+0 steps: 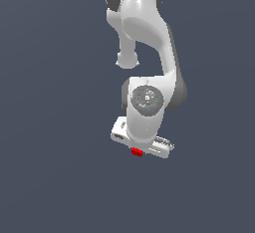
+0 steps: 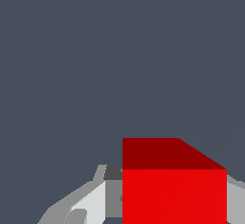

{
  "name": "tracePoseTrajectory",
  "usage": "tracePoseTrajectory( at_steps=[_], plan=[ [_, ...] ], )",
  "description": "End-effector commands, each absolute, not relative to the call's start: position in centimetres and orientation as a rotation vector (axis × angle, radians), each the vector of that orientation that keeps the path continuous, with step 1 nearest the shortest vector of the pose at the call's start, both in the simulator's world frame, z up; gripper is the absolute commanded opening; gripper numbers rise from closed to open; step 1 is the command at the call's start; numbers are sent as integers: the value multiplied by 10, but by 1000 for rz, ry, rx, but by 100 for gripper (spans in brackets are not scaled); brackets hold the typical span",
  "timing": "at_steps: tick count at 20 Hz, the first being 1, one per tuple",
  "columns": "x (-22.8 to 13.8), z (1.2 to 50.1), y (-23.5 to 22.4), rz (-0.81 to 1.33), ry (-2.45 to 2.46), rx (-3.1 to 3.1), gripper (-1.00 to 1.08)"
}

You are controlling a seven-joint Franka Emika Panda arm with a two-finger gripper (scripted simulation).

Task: Stack the red cube on top of the green cube.

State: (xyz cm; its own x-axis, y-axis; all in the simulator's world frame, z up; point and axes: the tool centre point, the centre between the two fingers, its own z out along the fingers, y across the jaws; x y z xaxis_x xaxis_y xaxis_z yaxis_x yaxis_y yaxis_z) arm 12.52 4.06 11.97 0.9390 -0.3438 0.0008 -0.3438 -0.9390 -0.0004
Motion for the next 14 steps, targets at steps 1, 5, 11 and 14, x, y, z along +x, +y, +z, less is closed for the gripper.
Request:
tracePoseTrajectory(
  at_steps=[1, 5, 11, 14],
  plan=[
    [125, 120, 41, -1, 548, -3093, -100],
    [124, 119, 41, -1, 548, -3093, -100],
    [115, 116, 43, -1, 548, -3093, -100],
    [107, 113, 45, -1, 548, -3093, -100]
  ],
)
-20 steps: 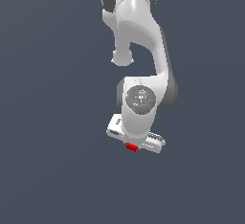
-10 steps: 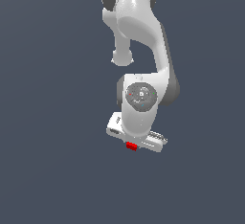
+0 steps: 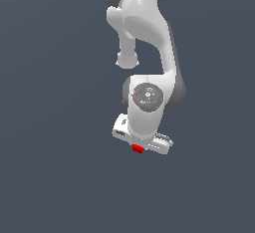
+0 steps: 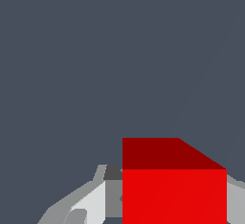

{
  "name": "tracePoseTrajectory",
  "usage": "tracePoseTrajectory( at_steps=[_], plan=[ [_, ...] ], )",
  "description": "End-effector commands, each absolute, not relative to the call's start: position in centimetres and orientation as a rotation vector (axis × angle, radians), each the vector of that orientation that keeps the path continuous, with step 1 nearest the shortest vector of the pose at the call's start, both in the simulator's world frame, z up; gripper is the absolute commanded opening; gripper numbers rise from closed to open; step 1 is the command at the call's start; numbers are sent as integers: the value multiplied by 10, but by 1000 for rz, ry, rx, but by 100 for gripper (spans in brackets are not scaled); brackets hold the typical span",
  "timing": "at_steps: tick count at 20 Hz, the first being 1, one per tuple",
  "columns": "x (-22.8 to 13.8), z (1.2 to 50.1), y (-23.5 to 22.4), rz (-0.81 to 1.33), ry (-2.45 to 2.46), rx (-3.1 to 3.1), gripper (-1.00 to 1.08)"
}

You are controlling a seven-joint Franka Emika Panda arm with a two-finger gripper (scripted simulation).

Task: Stack the red cube on top of the green cube.

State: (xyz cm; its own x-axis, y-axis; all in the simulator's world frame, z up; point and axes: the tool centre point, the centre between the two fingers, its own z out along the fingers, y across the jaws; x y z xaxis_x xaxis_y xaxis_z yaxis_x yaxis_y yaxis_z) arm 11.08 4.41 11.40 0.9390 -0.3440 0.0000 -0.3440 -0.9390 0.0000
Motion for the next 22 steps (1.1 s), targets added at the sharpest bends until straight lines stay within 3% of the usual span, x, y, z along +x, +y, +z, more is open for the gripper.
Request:
tracePoseTrajectory(
  at_steps=[1, 22],
  plan=[
    [104, 112, 46, 1, -548, 3094, -100],
    [-1, 71, 74, 1, -548, 3093, -100]
  ],
)
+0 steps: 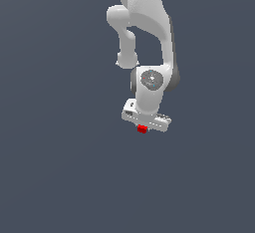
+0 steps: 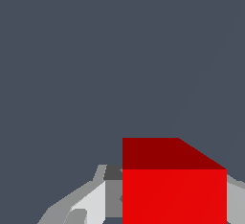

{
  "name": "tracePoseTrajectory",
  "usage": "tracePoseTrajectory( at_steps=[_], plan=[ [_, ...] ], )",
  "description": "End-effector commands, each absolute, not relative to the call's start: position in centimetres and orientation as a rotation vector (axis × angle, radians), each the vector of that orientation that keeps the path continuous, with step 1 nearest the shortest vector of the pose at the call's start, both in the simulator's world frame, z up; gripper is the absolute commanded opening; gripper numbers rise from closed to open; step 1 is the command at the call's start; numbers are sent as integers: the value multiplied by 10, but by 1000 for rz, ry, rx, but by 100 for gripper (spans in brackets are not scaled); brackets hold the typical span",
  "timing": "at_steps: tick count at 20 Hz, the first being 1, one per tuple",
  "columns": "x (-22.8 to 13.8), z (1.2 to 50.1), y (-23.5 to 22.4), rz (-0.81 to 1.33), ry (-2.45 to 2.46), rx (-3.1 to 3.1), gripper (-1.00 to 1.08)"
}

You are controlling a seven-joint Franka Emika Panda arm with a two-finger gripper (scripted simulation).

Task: Stack the red cube on top of the green cube.

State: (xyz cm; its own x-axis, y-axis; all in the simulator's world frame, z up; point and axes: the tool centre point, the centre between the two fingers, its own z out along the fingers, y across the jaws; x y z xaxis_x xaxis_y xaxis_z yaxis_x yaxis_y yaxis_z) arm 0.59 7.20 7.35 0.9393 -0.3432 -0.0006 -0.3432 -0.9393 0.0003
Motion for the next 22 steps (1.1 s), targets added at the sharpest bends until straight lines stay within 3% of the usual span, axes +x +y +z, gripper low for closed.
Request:
tracePoseTrajectory(
  at_steps=[1, 12, 13, 22],
  plan=[
    [-5, 69, 75, 1, -548, 3093, -100],
    [-27, 60, 82, 0, -548, 3093, -100],
    [-27, 60, 82, 0, -548, 3093, 100],
    [-27, 60, 82, 0, -548, 3093, 100]
  ],
)
